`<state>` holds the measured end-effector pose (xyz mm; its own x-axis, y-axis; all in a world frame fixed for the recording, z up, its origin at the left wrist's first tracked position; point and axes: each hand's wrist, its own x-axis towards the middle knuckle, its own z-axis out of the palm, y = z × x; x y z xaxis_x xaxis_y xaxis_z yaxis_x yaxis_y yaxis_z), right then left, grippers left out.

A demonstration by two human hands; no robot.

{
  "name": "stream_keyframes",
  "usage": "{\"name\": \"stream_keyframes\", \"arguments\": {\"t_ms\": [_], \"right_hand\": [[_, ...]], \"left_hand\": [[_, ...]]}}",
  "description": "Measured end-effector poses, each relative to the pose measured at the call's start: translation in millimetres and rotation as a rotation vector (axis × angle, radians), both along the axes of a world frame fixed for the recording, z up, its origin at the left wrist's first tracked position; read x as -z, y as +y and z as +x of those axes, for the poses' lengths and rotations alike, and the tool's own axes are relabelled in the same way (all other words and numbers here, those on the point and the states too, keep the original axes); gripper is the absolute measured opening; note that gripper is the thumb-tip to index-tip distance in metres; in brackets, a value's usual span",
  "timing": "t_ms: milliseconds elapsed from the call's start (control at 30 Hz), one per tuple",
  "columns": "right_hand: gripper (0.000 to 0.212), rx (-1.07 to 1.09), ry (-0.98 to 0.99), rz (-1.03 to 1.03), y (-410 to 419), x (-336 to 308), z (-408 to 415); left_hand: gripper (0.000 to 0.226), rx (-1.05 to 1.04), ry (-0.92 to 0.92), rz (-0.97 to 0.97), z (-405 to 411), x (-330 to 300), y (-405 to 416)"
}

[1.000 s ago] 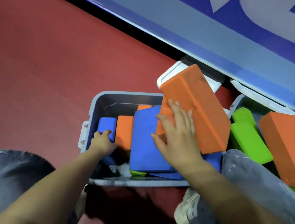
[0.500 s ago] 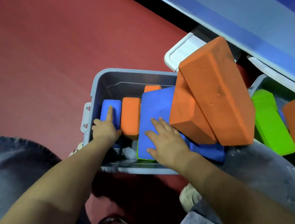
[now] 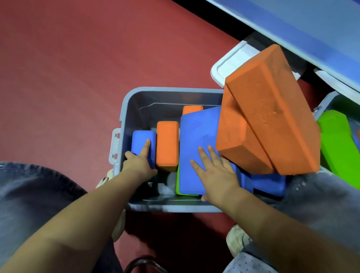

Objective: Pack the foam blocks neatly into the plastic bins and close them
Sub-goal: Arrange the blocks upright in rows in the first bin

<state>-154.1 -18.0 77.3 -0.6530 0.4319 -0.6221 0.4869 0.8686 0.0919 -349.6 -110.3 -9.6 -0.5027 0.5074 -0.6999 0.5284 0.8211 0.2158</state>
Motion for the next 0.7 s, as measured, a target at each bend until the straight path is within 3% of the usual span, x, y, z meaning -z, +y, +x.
{"name": "stream_keyframes", "arguments": {"t_ms": [433, 500, 567, 633, 700], "right_hand": [[0.084, 0.088, -0.013, -0.029, -3, -3, 3], [0.084, 0.093, 0.006, -0.035, 1, -3, 6], [0.083, 0.087, 0.020, -0.046, 3, -1, 9], [0.082, 0.093, 0.031, -0.045, 2, 1, 12], [0.085, 0.101, 0.041, -0.040, 1, 3, 13]], "left_hand": [[0.091, 0.395, -0.097, -0.310, -16, -21, 0], [0.067, 0.388, 0.030, -0.207, -20, -23, 11], [0.049, 0.226, 0.146, 0.025, -25, -24, 23], [0.068, 0.066, 0.102, 0.114, -29, -21, 31], [0.093, 0.062, 0.008, 0.040, -32, -17, 37]]}}
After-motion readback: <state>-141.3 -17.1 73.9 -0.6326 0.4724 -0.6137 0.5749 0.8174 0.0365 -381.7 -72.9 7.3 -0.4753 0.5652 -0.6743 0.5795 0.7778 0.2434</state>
